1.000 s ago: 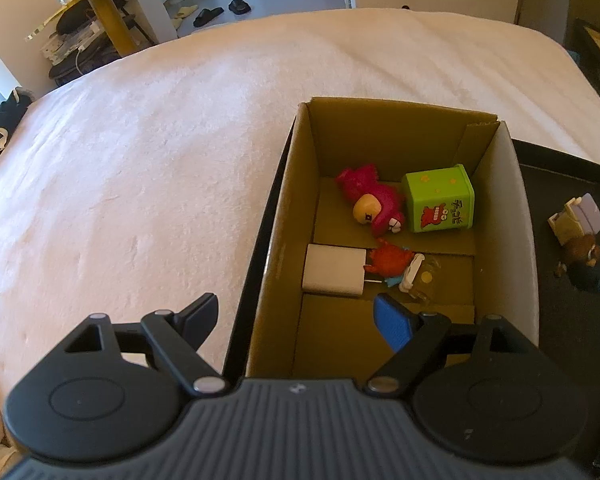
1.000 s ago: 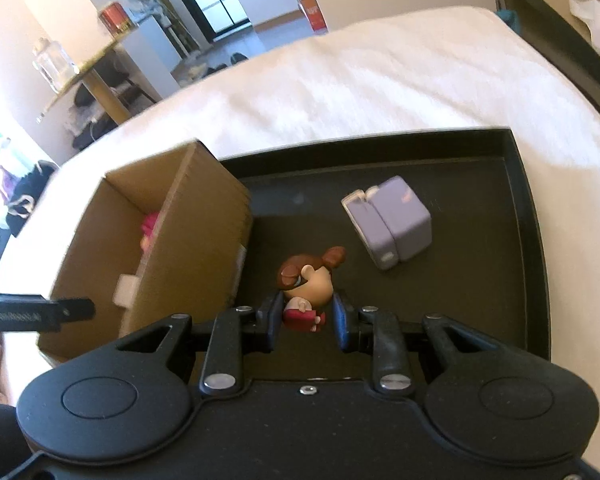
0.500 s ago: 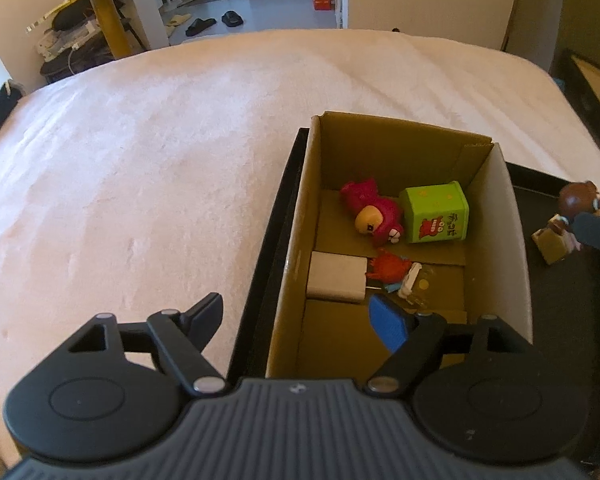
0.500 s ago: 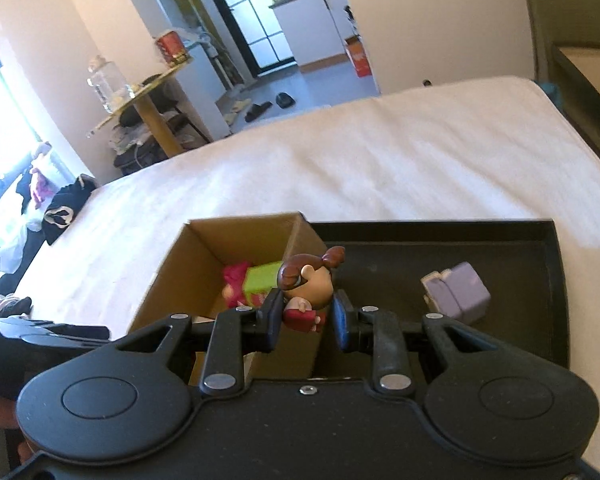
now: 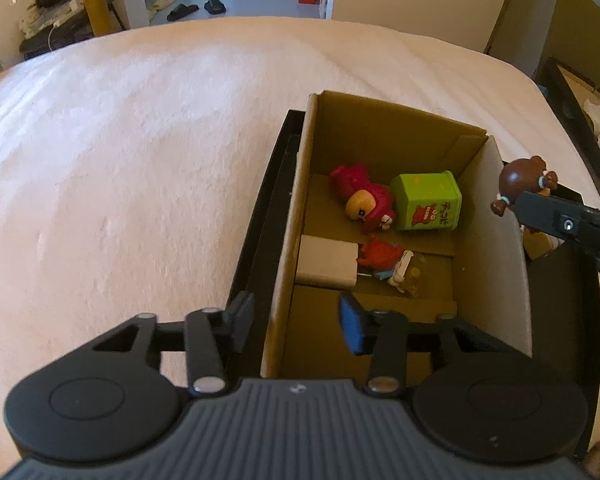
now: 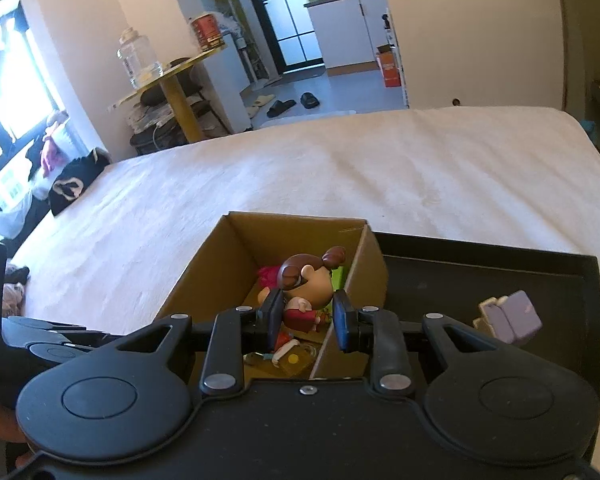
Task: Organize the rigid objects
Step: 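Carry the doll figurine into the box and release it, then grasp the lavender cube-shaped object with the right gripper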
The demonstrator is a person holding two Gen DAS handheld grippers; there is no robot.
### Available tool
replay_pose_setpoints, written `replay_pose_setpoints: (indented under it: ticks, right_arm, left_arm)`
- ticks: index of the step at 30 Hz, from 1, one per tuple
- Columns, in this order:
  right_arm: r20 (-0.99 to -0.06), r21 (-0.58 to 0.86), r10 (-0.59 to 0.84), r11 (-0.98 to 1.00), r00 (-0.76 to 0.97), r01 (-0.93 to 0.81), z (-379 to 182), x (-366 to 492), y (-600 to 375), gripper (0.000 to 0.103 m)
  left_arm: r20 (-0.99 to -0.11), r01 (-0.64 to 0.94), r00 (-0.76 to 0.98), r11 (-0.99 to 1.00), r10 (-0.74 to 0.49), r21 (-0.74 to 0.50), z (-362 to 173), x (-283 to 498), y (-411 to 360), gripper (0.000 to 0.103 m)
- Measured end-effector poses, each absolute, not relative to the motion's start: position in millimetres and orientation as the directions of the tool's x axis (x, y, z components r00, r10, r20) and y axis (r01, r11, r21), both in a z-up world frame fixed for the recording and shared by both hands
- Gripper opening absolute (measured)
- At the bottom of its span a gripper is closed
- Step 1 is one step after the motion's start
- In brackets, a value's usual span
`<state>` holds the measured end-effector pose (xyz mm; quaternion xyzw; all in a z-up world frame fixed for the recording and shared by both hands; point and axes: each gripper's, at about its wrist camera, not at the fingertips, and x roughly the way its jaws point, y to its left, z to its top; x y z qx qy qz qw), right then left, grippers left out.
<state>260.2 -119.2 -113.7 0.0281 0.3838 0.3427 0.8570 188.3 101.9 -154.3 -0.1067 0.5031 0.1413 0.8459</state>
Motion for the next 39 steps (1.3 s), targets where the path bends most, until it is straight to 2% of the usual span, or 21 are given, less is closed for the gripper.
replay_pose_setpoints:
  ticks: [2, 6, 12, 17, 25, 31, 36, 39]
  right_arm:
    - [-0.643, 0.300, 0.606, 0.762, 0.469, -0.574, -115, 260, -113, 0.026]
    - [-0.644, 0.260, 0.597, 0.759, 0.478, -0.597, -118, 258, -101, 0.027]
    - [-0.644, 0.201, 0.564, 0.777, 0.517, -0.597, -118, 254, -97, 0.031]
    - [-0.629, 0.242, 0.551, 0.809, 0.548, -0.536, -111, 259, -116, 0.031]
    - [-0.693, 0.283, 0.492, 0.858, 0.527, -0.428, -123, 273, -147, 0.031]
    - [-0.699, 0.324, 0.509, 0.851, 0.502, -0.412, -126, 270, -158, 0.031]
    - [-0.693, 0.359, 0.538, 0.835, 0.481, -0.417, -129, 278, -178, 0.035]
    - [-0.708, 0.355, 0.528, 0.840, 0.469, -0.410, -133, 288, -189, 0.036]
  left_arm:
    - [-0.884, -0.352, 0.453, 0.934, 0.118, -0.056, -157, 187, 107, 0.024]
    - [-0.882, -0.359, 0.455, 0.932, 0.121, -0.057, -157, 187, 112, 0.010]
    - [-0.883, -0.358, 0.455, 0.931, 0.110, -0.069, -156, 187, 114, 0.010]
    - [-0.884, -0.361, 0.451, 0.931, 0.122, -0.056, -156, 188, 111, 0.010]
    - [-0.882, -0.362, 0.446, 0.932, 0.156, -0.018, -149, 188, 105, 0.010]
    - [-0.882, -0.366, 0.427, 0.930, 0.200, 0.034, -145, 194, 97, 0.011]
    - [-0.895, -0.398, 0.383, 0.915, 0.229, 0.063, -146, 203, 95, 0.021]
    - [-0.889, -0.400, 0.390, 0.914, 0.241, 0.072, -144, 204, 90, 0.037]
